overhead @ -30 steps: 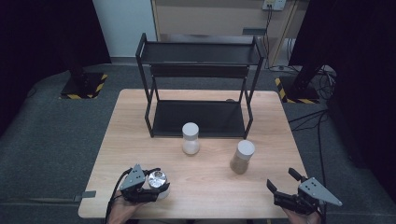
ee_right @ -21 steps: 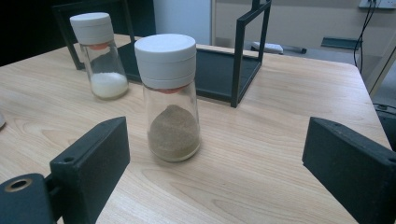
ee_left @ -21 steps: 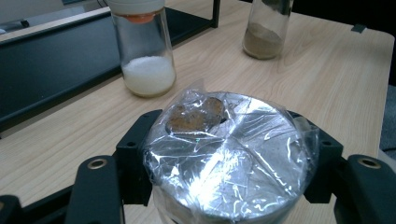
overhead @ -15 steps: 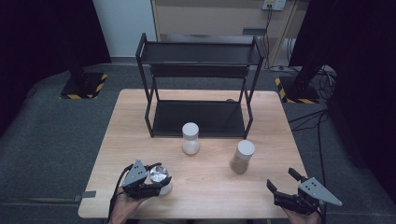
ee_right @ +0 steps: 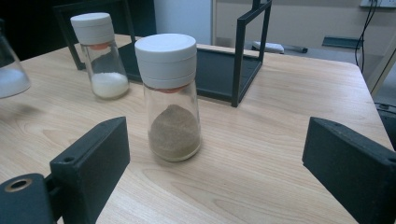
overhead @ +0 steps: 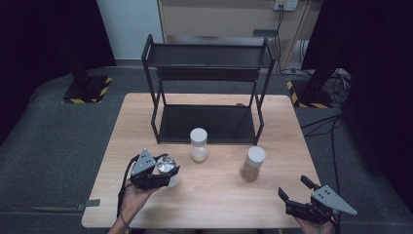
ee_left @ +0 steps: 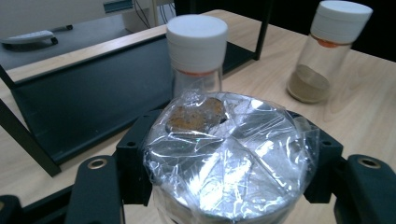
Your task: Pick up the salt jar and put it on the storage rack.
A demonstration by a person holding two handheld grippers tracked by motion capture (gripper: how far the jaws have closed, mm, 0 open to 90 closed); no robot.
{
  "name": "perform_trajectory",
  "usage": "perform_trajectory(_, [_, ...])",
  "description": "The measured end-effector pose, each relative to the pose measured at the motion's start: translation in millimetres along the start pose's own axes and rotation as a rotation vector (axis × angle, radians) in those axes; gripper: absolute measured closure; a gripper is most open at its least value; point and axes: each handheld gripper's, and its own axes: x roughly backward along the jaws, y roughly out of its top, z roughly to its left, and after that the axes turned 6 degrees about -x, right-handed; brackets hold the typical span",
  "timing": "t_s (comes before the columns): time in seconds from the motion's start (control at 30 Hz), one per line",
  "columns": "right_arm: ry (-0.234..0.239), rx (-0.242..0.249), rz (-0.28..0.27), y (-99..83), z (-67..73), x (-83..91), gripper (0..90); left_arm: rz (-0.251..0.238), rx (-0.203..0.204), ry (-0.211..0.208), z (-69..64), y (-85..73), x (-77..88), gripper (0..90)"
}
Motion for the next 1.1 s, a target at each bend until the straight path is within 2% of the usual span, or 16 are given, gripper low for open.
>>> perform_trajectory(0.33, [0.003,-0.005,0.0,-0.3,-1.0,0.0,7.6,0.004,0.041,0.066,13.1,19.8,-24.1,33.8])
perform_trajectory(0.5, [0.005,-0.009,0.001,-0.4,-1.4,0.0,7.6,0.012,0.051,0.123,17.1,31.4,-37.6,33.8])
perform_trajectory(0.7, [0.007,-0.01,0.001,-0.5,-1.9,-0.1,7.6,0.016,0.073,0.15,27.5,42.9,-53.9,33.9])
perform_trajectory(0.87, [0.009,-0.01,0.001,-0.6,-2.3,-0.1,7.6,0.008,0.102,0.19,35.0,54.1,-70.5,33.8])
perform_trajectory(1.1, [0.01,-0.014,0.0,-1.0,-2.9,0.0,7.6,0.024,0.086,0.251,35.6,73.7,-97.7,33.8])
